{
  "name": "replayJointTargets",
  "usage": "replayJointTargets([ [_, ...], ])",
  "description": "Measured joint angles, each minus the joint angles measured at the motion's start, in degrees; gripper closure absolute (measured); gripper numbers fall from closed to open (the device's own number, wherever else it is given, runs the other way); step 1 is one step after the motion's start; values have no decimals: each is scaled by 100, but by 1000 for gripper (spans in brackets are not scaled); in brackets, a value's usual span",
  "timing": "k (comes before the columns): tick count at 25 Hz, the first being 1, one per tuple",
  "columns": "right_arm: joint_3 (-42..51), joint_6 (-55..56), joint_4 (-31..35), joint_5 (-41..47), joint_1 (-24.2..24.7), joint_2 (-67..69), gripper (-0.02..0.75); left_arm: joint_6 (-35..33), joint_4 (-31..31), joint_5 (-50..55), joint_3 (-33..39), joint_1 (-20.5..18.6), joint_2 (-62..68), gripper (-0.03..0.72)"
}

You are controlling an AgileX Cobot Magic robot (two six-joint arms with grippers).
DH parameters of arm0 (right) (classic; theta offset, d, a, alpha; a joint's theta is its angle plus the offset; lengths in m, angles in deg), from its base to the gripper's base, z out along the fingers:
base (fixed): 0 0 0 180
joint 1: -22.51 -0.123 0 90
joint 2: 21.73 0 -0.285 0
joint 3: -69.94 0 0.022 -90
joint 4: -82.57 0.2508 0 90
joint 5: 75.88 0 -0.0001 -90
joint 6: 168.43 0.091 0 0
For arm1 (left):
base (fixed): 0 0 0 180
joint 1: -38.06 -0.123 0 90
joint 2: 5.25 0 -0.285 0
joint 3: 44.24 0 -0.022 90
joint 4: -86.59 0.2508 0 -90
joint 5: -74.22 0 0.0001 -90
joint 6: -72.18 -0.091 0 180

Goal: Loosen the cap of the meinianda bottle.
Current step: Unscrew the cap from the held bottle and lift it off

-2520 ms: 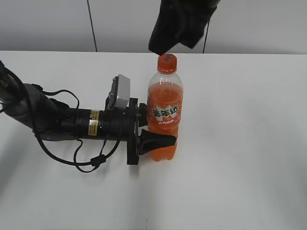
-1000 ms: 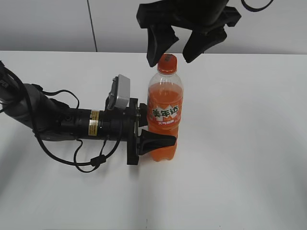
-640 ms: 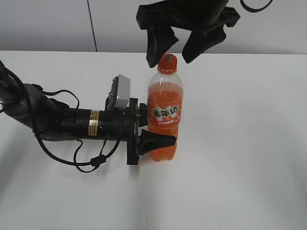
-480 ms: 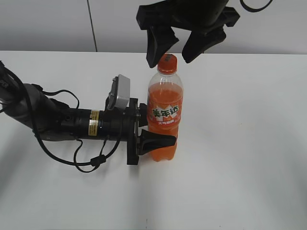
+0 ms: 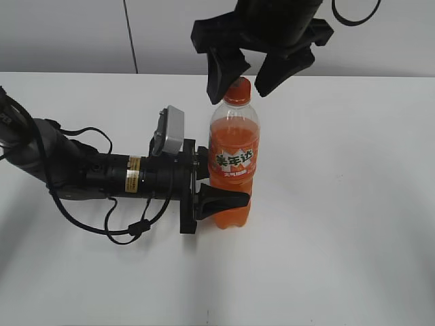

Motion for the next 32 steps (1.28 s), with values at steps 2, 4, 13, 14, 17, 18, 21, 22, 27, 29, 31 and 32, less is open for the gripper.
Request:
replayJointTargets([
  [2,0,0,0,0,0,0,213,0,0,0,0,0,0,285],
  [4,0,0,0,0,0,0,237,0,0,0,0,0,0,285],
  [13,0,-233,-11,0,0,0,445,11,-5,0,0,0,0,285],
  [14,0,-370,-11,0,0,0,445,11,-5,0,0,0,0,285],
  [17,0,-1153,-5,0,0,-6,457,17,-5,0,0,0,0,285],
  [18,0,-1434,2,0,0,-6,457,17,-5,0,0,0,0,285],
  [21,0,-2515,25,0,0,-6,461,6,5,0,0,0,0,285],
  [22,0,-2888,25,0,0,-6,461,6,5,-2,0,0,0,285],
  [27,0,-4809,38,11,0,-6,461,-8,24,-7,0,-5,0,285],
  [29,0,-5492,38,30,0,-6,461,-22,35,-12,0,-5,0,285],
  [31,-6,-6219,43,55,0,-6,461,-37,42,-12,0,-5,0,285],
  [32,-6,-6499,48,73,0,-10,461,-49,54,-12,0,-5,0,285],
])
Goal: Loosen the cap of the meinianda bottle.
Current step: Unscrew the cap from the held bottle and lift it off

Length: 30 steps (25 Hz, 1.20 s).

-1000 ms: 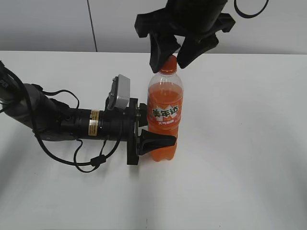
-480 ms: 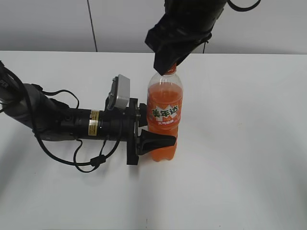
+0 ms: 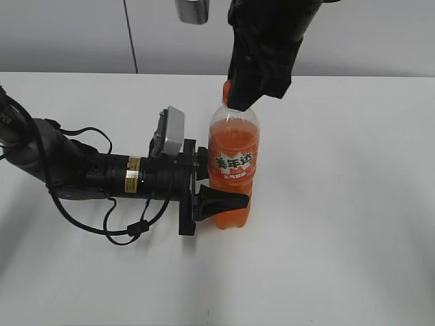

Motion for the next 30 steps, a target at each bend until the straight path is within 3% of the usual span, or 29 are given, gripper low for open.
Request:
replayJointTargets([
  [6,-11,-1617,11,39,0,-7,461,-39,25,0,0,0,-5,285],
  [12,-11,-2497,23,39,0,-14,461,-43,25,0,0,0,-5,285],
  [27,-18,-2348,79,39,0,-14,459,-43,32,-5,0,0,-5,285],
  [30,-18,-1899,159,1,0,-14,346,-16,27,-5,0,0,-5,285],
])
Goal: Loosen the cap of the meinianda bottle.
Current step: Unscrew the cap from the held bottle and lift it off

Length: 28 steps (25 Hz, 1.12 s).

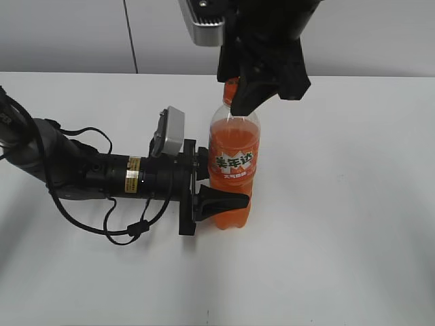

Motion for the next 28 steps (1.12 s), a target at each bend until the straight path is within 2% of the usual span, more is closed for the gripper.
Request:
replayJointTargets([
  [3,6,477,80,-15,0,0,212,22,0,0,0,0,0,285],
  [6,6,983,95,-17,0,0,167,28,0,0,0,0,0,285],
  [11,6,2188,413,-17,0,-54,157,40,0,0,0,0,0,285],
  [15,6,4216,616,-22,0,-267,154,40,0,0,0,0,0,285],
  [21,6,7172,-282,-22,0,-481,153,40,0,0,0,0,0,285],
  [28,6,8541,-478,-22,0,-534,153,46,-11,0,0,0,0,285],
])
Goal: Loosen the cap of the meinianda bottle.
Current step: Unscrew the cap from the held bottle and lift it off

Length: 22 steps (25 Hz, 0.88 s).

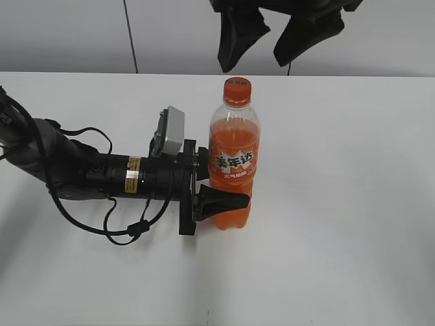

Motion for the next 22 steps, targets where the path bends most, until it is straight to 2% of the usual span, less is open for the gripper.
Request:
replayJointTargets([
  [5,0,381,303,0,0,0,153,0,-6,0,0,0,0,285],
  [22,0,476,298,-1,0,387,158,0,-11,-5,0,0,0,285],
])
